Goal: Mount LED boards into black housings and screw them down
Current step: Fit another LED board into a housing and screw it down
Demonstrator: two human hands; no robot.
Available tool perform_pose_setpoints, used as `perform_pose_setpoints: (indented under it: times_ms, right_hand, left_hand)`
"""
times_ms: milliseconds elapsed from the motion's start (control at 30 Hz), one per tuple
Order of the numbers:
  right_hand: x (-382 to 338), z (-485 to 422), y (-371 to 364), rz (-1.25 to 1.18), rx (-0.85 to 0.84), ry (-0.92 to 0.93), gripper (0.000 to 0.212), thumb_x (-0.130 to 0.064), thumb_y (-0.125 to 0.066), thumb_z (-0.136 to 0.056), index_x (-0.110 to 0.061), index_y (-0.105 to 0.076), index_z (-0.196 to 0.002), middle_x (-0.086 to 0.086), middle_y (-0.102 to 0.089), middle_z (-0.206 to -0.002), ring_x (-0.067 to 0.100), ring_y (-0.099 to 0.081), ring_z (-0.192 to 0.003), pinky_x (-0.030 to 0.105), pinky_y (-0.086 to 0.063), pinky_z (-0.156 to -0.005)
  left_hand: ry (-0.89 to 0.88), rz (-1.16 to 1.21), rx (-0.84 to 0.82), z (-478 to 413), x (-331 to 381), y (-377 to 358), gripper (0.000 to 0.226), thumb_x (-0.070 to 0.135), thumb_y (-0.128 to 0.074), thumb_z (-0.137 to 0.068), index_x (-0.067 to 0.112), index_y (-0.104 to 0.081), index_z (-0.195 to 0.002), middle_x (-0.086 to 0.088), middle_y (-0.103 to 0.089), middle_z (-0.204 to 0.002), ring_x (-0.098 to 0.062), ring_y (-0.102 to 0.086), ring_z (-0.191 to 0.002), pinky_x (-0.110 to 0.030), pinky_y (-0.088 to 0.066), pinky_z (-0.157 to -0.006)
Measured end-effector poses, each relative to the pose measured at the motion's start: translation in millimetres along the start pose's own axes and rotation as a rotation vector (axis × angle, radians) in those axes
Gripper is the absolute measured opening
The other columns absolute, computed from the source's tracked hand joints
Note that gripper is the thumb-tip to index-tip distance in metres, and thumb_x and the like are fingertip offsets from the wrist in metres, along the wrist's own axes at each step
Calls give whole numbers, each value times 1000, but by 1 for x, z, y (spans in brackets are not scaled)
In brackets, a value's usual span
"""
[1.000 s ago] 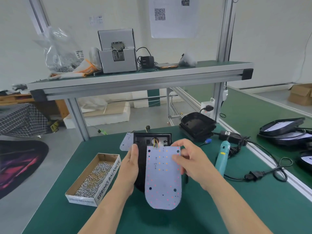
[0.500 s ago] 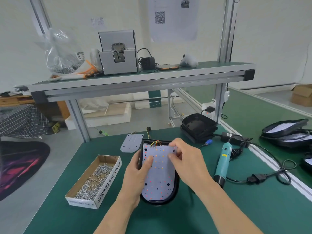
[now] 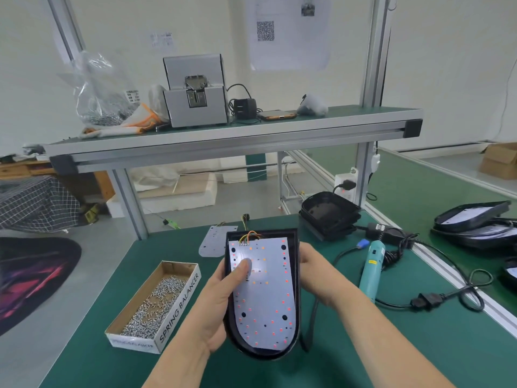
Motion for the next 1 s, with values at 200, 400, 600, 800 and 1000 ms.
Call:
perform_pose_setpoints:
  times_ms: [200,400,600,800,1000]
  right_hand:
    - [-4,-5,-2,239,233,74,60,15,-54,-81,-37,-56,-51,-16,-54,-54,-2,-37,-55,20,-36,-53]
    - [2,-5,-7,200,270,-6,19,-33,-51,-72,-48,-56,-61,-28,-53,-56,-1,-41,-55,13,-35,-54]
    - [7,-5,0,406,223,-16,35,-10,-62,-90,-45,-65,-89,-20,-63,-97,-9,-57,-85,7,-42,-72]
    - [-16,10,15,-47,373,2,28,-56,-59,-84,-35,-75,-96,0,-71,-94,10,-63,-74,24,-47,-65]
    - [-12,7,0,127,436,-7,4,-26,-67,-94,-26,-68,-98,10,-72,-96,37,-62,-87,53,-53,-87]
  left_hand:
    - [-78,71,8,3,10,-2,45,37,-80,-74,23,-73,-116,-11,-71,-124,-28,-71,-106,-40,-60,-75]
    - [-67,134,10,1,7,-4,38,30,-67,-88,22,-67,-125,-10,-69,-127,-31,-69,-112,-46,-60,-80]
    - [-97,-8,102,-2,13,-2,51,13,-75,-74,10,-61,-123,-16,-74,-112,-31,-74,-92,-41,-61,-69]
    - [-186,-46,180,-2,23,10,40,14,-72,-79,13,-61,-118,-12,-76,-107,-29,-75,-90,-38,-61,-66]
    - [-229,-142,136,-1,22,-2,40,15,-74,-82,15,-61,-120,-13,-74,-113,-35,-72,-102,-51,-58,-90]
Point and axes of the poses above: each hand's wrist, its own z-axis away from the middle knuckle, its own y-axis out of the back of the hand, x = y × z, the point moved 4 cm from there along -z, towards the middle knuckle
